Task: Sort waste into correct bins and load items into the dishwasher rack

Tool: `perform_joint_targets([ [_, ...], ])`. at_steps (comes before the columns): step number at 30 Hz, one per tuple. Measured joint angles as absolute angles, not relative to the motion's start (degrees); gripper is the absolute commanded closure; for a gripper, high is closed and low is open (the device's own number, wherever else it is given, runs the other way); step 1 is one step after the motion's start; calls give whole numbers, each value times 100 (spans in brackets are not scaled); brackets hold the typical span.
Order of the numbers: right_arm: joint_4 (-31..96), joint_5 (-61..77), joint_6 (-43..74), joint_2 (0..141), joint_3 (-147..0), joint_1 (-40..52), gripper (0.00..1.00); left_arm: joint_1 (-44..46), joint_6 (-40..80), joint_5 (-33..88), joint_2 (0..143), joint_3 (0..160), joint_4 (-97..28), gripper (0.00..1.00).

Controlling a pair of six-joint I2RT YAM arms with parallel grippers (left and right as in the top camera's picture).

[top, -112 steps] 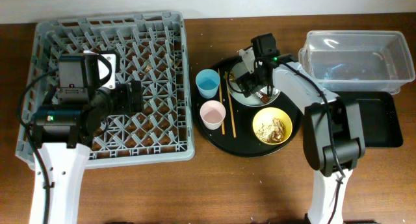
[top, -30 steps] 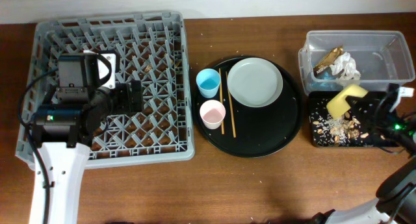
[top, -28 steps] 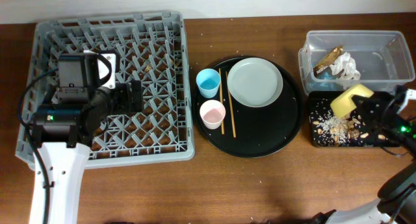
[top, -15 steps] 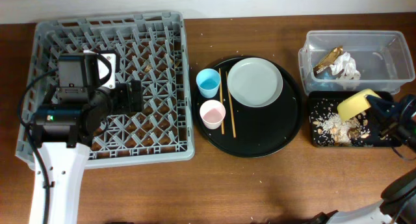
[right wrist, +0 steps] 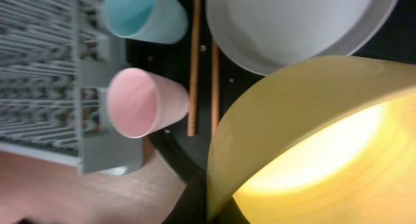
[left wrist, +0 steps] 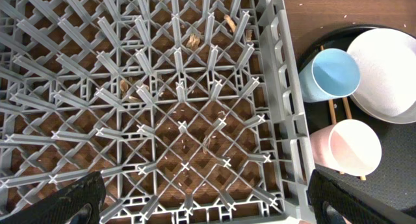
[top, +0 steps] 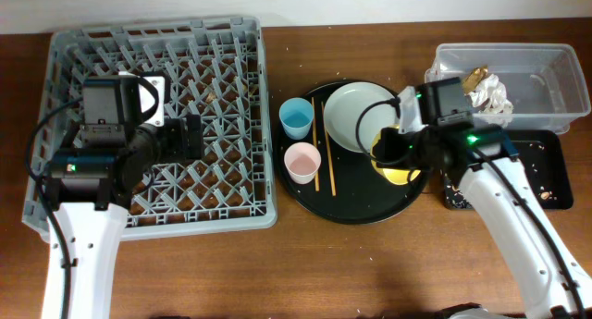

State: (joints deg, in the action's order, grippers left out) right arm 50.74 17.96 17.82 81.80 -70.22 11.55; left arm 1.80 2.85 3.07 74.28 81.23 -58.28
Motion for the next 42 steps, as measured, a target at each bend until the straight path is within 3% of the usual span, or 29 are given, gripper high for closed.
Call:
perform_joint_targets([
  [12, 5098, 1118, 2016, 9786, -7028, 1435, 95, 178, 285, 307, 7428, 8123, -5828, 1],
  [13, 5100, 1118, 2012, 9981, -7028, 1518, 80, 178, 285, 307, 7426, 8123, -5828, 1],
  [14, 5100, 1114, 2021, 10090, -7028, 1612, 48, 178, 285, 307, 7428, 8123, -5828, 1],
  [15, 5096, 1098, 1940, 10125, -7028, 1702, 36, 178, 285, 307, 7426, 8123, -5828, 1],
  [19, 5561, 1096, 1824, 10171, -7437, 1846, 31, 178, 285, 307, 7426, 8123, -5837, 1],
  [22, 6191, 1347, 1629, 10195, -8892, 1841, 29, 178, 285, 307, 7426, 8123, -5815, 1],
  [27, 5660, 1767, 1828, 10285, -9308, 1975, 30, 180, 285, 379, 7428, 8123, -5872, 1],
  [28, 5588, 1769, 1900, 10479, -9266, 2108, 35, 180, 285, 451, 7426, 8123, -5942, 1],
  [29, 5522, 1767, 1944, 10777, -9240, 2255, 48, 180, 285, 482, 7428, 8123, -5955, 1],
  [32, 5468, 1747, 2093, 11594, -9185, 2521, 75, 180, 285, 539, 7428, 8123, -5968, 1],
  [34, 5485, 1702, 2126, 11804, -9126, 2539, 96, 180, 285, 543, 7428, 8123, -5977, 7],
  [37, 5570, 1601, 2121, 11804, -9126, 2539, 96, 180, 303, 561, 7428, 8123, -5979, 7],
  [40, 6429, 1608, 2043, 11657, -9537, 2355, 96, 180, 309, 692, 7428, 8123, -5955, 7],
  [42, 6412, 2029, 1883, 11015, -9867, 1949, 96, 174, 471, 1409, 7432, 8123, -5811, 1],
])
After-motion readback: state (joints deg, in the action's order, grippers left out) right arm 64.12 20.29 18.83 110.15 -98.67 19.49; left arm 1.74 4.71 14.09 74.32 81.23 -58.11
